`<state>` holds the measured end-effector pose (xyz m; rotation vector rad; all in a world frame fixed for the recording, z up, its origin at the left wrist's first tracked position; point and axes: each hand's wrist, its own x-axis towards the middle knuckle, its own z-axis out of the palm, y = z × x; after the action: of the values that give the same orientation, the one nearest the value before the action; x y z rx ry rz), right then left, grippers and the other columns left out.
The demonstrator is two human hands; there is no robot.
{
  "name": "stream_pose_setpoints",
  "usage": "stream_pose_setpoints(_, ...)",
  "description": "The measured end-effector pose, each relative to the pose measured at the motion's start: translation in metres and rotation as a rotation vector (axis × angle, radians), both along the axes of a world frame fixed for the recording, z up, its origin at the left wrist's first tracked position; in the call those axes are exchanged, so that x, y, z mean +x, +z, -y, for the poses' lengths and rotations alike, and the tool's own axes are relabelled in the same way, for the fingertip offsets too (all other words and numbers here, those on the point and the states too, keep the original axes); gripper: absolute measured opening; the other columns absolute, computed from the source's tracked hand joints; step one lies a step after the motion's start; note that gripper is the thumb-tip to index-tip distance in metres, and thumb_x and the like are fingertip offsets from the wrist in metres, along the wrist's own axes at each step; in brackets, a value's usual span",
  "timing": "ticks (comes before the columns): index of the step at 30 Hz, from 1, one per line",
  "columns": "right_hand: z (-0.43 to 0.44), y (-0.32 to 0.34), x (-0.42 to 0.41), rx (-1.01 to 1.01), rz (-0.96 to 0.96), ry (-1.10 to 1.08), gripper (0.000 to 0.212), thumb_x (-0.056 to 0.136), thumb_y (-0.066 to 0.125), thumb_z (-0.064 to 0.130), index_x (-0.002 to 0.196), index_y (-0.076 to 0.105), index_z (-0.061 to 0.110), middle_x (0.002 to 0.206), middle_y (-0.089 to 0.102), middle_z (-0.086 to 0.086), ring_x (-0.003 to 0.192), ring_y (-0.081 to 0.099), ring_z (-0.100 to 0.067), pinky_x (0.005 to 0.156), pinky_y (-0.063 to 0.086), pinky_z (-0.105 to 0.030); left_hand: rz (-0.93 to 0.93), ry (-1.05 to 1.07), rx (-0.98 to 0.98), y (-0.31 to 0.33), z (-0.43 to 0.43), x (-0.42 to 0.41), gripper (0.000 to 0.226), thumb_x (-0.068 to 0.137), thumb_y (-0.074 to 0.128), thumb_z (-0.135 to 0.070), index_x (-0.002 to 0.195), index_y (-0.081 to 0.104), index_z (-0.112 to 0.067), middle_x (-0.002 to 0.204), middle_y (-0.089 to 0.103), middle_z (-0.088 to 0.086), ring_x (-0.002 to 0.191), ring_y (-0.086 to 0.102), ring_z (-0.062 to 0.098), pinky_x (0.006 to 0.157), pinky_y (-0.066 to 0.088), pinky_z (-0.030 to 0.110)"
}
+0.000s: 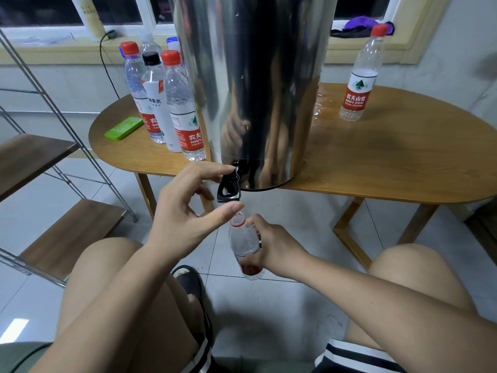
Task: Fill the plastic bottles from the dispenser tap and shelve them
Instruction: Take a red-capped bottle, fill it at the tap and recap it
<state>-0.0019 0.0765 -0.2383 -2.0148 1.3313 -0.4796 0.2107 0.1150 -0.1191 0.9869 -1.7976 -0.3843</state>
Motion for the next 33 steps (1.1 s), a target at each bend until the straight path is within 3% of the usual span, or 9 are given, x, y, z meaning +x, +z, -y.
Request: stream_pose_setpoints(33, 0.0001, 0.0020, -0.0003, 0.008, -0.006, 0.004, 0.067, 0.073, 0.092, 0.044, 0.119, 0.045, 0.034, 0.109, 0.072, 0.003, 0.095, 0.068, -0.025, 0.083, 0.059, -0.044, 0.006, -0.004, -0.005, 0.0015, -0.0011, 0.0003, 0.050, 0.094, 0.081, -0.040, 0.134, 0.070, -0.013, 0.125, 0.072, 0.001, 0.119, 0.068, 0.027, 0.084, 0.054, 0.031)
